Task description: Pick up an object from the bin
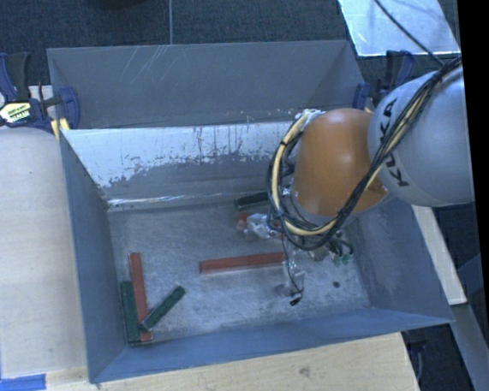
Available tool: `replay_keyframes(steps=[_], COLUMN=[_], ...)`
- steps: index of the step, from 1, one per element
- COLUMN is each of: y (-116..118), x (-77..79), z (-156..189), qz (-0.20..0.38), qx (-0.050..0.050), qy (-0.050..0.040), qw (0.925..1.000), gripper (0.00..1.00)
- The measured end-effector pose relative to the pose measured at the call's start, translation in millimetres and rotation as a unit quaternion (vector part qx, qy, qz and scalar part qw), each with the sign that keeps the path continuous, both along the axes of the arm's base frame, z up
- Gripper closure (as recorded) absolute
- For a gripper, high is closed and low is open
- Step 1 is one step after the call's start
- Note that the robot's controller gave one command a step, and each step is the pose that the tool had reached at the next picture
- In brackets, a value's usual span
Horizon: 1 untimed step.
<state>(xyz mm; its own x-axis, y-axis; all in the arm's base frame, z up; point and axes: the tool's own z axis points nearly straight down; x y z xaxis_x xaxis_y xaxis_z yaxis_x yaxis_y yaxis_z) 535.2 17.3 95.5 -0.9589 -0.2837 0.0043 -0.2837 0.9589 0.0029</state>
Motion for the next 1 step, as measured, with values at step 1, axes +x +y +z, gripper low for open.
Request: replay_keyframes(steps=[1], y=[1.4], x=[33.6], z=[-26.4], qz=[0.023], qx=[-0.001], qy=[-0.0046], qw=[0.9997], gripper=[0.00])
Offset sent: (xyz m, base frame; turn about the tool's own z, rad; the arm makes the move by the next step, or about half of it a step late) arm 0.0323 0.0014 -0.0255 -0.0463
